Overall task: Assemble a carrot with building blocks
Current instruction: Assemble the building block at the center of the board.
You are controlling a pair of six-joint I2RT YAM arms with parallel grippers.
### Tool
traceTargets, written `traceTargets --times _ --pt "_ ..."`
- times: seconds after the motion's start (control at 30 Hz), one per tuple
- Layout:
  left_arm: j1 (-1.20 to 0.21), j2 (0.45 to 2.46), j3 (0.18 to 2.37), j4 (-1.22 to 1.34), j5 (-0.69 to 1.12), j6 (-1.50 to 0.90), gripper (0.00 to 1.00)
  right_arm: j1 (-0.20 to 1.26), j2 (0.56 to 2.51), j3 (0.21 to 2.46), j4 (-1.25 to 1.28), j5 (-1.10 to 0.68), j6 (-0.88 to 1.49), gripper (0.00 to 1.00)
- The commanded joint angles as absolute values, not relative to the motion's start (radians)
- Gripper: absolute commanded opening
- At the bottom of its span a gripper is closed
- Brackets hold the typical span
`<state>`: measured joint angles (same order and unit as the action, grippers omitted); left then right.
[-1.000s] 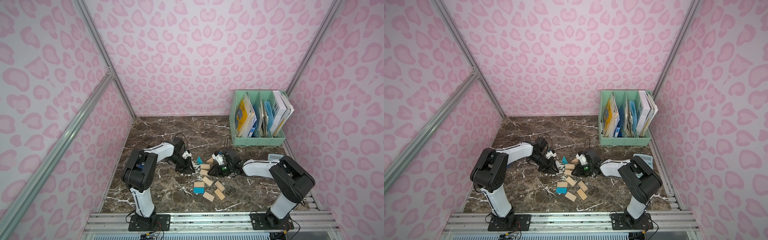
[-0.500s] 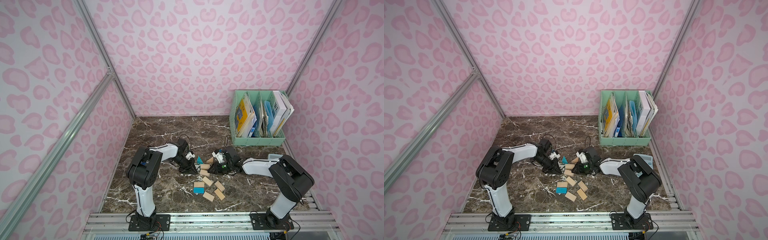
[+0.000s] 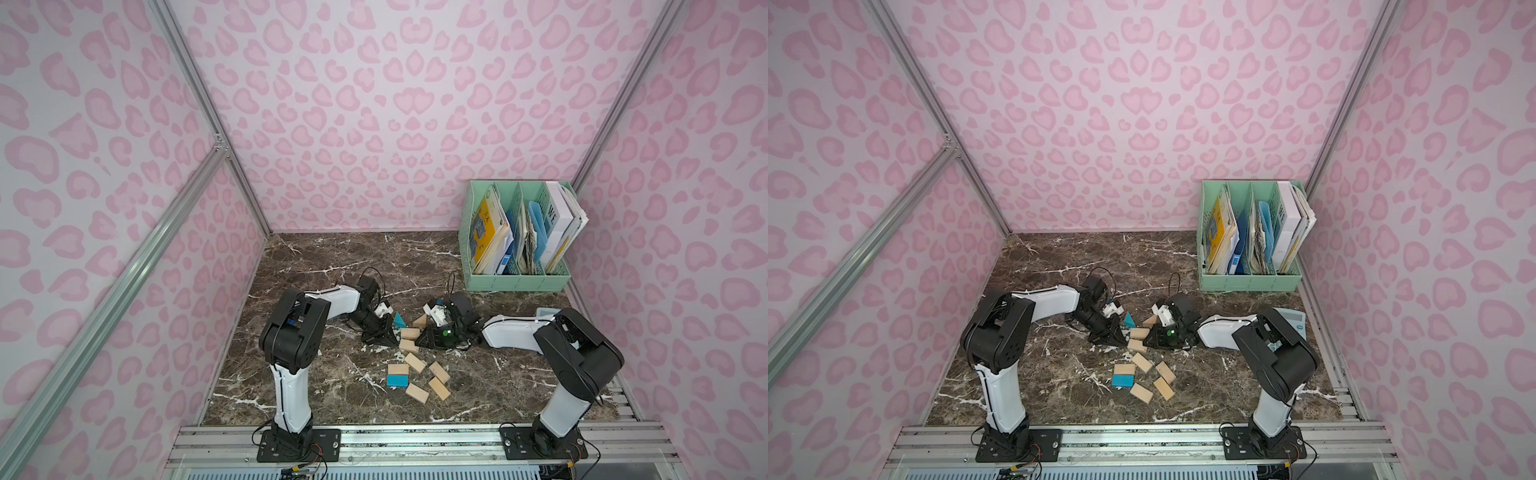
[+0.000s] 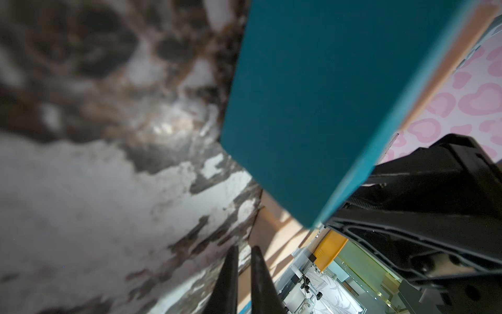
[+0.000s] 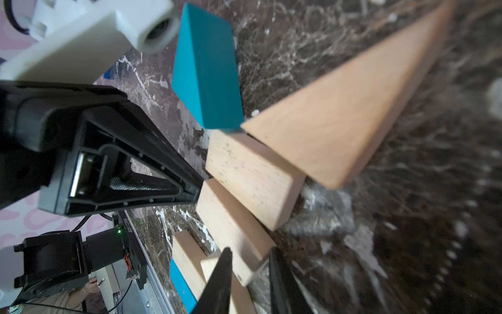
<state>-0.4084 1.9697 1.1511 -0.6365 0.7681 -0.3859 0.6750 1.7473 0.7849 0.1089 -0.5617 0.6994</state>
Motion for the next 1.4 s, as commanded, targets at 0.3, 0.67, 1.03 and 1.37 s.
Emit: traceTargets --times 0.3,0.67,1.03,1.37 --pt "-0.416 1.983 1.176 -0.655 0.787 -0.371 0.11 0.667 1.766 0.819 0.102 -0.571 0.681 0.27" --pt "-0.416 1.994 1.194 -0.663 0.789 -0.369 0.10 0.660 1.775 0.834 0.089 -0.575 0.673 0.26" --pt "-0.416 1.959 1.191 -0.694 0.750 -0.360 0.36 0.658 1.749 0.837 0.059 -0.562 0.665 0.35" --pt "-0.410 1.916 1.202 -0.740 0.727 -0.335 0.35 0.646 1.690 0.809 0.033 -0.567 0.649 0.38"
